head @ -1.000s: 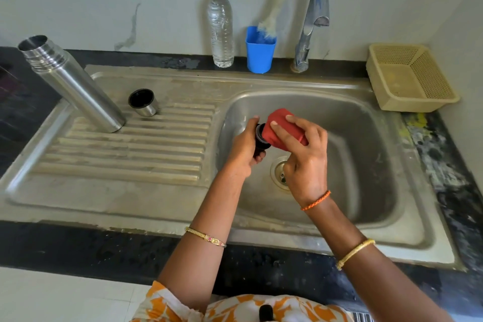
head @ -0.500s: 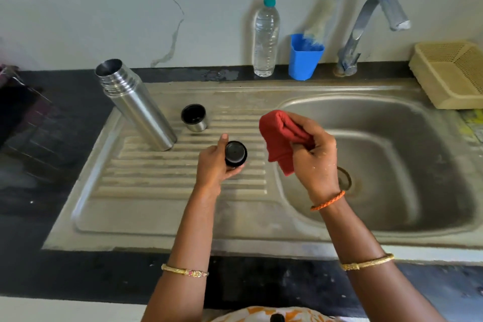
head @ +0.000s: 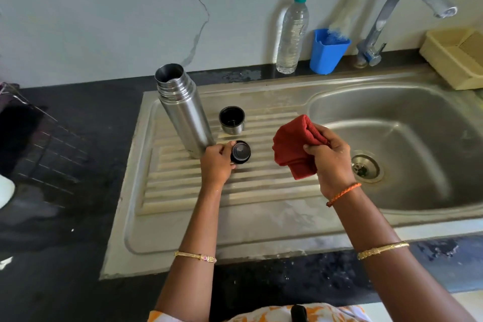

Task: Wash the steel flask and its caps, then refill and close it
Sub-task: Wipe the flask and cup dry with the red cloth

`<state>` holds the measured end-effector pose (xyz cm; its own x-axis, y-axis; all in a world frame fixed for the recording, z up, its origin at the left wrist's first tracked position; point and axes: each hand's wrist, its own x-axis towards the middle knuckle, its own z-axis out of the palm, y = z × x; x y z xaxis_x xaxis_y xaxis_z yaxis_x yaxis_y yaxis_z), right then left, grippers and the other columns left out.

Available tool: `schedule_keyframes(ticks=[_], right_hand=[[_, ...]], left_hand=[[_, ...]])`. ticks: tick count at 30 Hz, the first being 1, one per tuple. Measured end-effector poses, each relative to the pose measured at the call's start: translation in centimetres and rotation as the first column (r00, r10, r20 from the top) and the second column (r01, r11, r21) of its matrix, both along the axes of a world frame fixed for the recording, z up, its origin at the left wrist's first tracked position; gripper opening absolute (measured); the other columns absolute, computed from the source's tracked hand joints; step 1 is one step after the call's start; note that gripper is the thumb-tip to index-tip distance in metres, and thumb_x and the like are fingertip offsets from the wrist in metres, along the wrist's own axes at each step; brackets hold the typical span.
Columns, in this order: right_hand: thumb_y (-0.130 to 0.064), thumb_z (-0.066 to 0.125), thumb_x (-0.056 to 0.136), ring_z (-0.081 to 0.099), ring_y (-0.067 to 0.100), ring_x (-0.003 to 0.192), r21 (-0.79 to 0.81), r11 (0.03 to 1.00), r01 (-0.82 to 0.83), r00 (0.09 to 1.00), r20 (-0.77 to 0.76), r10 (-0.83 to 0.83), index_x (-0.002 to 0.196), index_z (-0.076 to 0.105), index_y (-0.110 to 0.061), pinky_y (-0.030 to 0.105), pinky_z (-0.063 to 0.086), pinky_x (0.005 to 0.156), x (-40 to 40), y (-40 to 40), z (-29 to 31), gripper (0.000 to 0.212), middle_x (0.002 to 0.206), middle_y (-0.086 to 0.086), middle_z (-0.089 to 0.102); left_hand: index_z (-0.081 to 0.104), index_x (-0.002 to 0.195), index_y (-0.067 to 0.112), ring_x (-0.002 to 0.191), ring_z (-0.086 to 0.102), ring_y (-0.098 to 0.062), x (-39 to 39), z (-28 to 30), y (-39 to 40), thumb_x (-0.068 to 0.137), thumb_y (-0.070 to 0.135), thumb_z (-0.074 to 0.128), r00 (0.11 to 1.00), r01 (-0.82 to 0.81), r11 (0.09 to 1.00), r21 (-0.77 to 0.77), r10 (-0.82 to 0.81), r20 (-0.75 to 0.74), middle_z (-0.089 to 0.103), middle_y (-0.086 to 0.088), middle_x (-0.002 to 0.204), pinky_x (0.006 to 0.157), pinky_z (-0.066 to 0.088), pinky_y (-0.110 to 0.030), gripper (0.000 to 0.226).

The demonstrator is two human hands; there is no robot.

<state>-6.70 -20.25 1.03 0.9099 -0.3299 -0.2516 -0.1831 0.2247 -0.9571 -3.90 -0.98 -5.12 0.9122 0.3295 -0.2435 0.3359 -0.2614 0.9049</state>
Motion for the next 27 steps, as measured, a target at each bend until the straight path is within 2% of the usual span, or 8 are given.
schedule_keyframes(ticks=[3, 5, 11, 13, 15, 18, 20, 27], right_hand=[[0.023, 0.043, 0.078, 0.06, 0.015, 0.081, 0.012, 1.0, 0.014, 0.999, -0.044, -0.014, 0.098, 0.065, -0.019, 0.026, 0.051, 0.071, 0.1, 0.7, -0.4, 0.052, 0.083, -0.001, 0.065], [0.022, 0.044, 0.078, 0.06, 0.02, 0.088, 0.023, 1.0, 0.019, 0.997, -0.073, -0.018, 0.103, 0.065, -0.017, 0.034, 0.052, 0.079, 0.2, 1.0, -0.6, 0.051, 0.087, 0.001, 0.065], [0.02, 0.047, 0.078, 0.061, 0.03, 0.103, 0.05, 0.998, 0.022, 0.99, -0.139, -0.015, 0.109, 0.065, -0.016, 0.049, 0.05, 0.094, 0.4, 1.4, -0.9, 0.051, 0.096, 0.005, 0.066], [0.02, 0.048, 0.077, 0.061, 0.031, 0.103, 0.064, 0.997, 0.03, 0.987, -0.157, -0.02, 0.112, 0.064, -0.014, 0.051, 0.05, 0.093, 0.4, 1.3, -1.1, 0.051, 0.097, 0.007, 0.065], [0.018, 0.05, 0.077, 0.062, 0.03, 0.099, 0.073, 0.997, 0.032, 0.984, -0.176, -0.018, 0.109, 0.065, -0.016, 0.055, 0.05, 0.091, 0.3, 1.2, -1.3, 0.049, 0.097, 0.007, 0.066], [0.016, 0.051, 0.076, 0.063, 0.03, 0.098, 0.075, 0.997, 0.03, 0.98, -0.201, -0.015, 0.108, 0.066, -0.018, 0.057, 0.051, 0.089, 0.2, 0.8, -1.4, 0.049, 0.098, 0.008, 0.066], [0.015, 0.051, 0.076, 0.063, 0.032, 0.102, 0.076, 0.997, 0.026, 0.978, -0.209, -0.01, 0.108, 0.066, -0.019, 0.057, 0.051, 0.088, 0.2, 0.5, -1.3, 0.049, 0.099, 0.008, 0.067], [0.015, 0.053, 0.077, 0.062, 0.033, 0.105, 0.096, 0.995, 0.016, 0.972, -0.236, 0.007, 0.112, 0.065, -0.017, 0.057, 0.052, 0.087, 0.0, -0.3, -1.0, 0.049, 0.104, 0.009, 0.066]], left_hand=[[0.056, 0.058, 0.013, 0.058, 0.067, -0.026, 0.2, -0.8, 0.3, 0.097, 0.028, 0.059, 0.995, -0.056, 0.996, 0.065, 0.05, 0.086, 0.059, -0.007, 0.057, 0.057, 0.057, -0.036, 0.041], [0.056, 0.055, 0.014, 0.057, 0.068, -0.03, 0.0, -1.1, 0.2, 0.096, 0.03, 0.059, 0.989, -0.098, 0.991, 0.087, 0.087, 0.117, 0.061, -0.009, 0.054, 0.059, 0.057, -0.041, 0.044], [0.072, 0.079, 0.004, 0.071, 0.061, -0.031, -0.8, -1.0, -0.3, 0.097, 0.041, 0.053, 0.974, -0.224, 0.93, 0.29, 0.221, 0.045, 0.069, -0.013, 0.075, 0.059, 0.042, -0.032, 0.045], [0.072, 0.077, 0.003, 0.072, 0.063, -0.03, -0.9, -1.2, -0.3, 0.097, 0.038, 0.053, 0.971, -0.236, 0.949, 0.207, 0.237, 0.02, 0.071, -0.012, 0.075, 0.063, 0.048, -0.033, 0.044], [0.07, 0.075, 0.003, 0.061, 0.061, -0.022, -0.8, -1.3, -0.4, 0.098, 0.031, 0.054, 0.966, -0.256, 0.964, 0.077, 0.257, -0.004, 0.07, -0.009, 0.07, 0.062, 0.049, -0.03, 0.041], [0.067, 0.086, 0.007, 0.037, 0.05, -0.005, -0.8, -0.9, -0.8, 0.097, 0.023, 0.057, 0.946, -0.323, 0.94, -0.109, 0.321, -0.039, 0.064, -0.002, 0.06, 0.042, 0.044, -0.02, 0.022], [0.064, 0.095, 0.01, 0.029, 0.045, -0.003, -1.0, -0.5, -0.9, 0.097, 0.019, 0.057, 0.934, -0.356, 0.914, -0.193, 0.35, -0.067, 0.064, -0.003, 0.062, 0.032, 0.035, -0.016, 0.012], [0.062, 0.098, 0.004, 0.026, 0.039, -0.004, -1.7, -0.5, -0.6, 0.102, 0.015, 0.045, 0.937, -0.349, 0.906, -0.24, 0.331, -0.113, 0.069, -0.008, 0.072, 0.032, 0.032, -0.017, 0.021]])
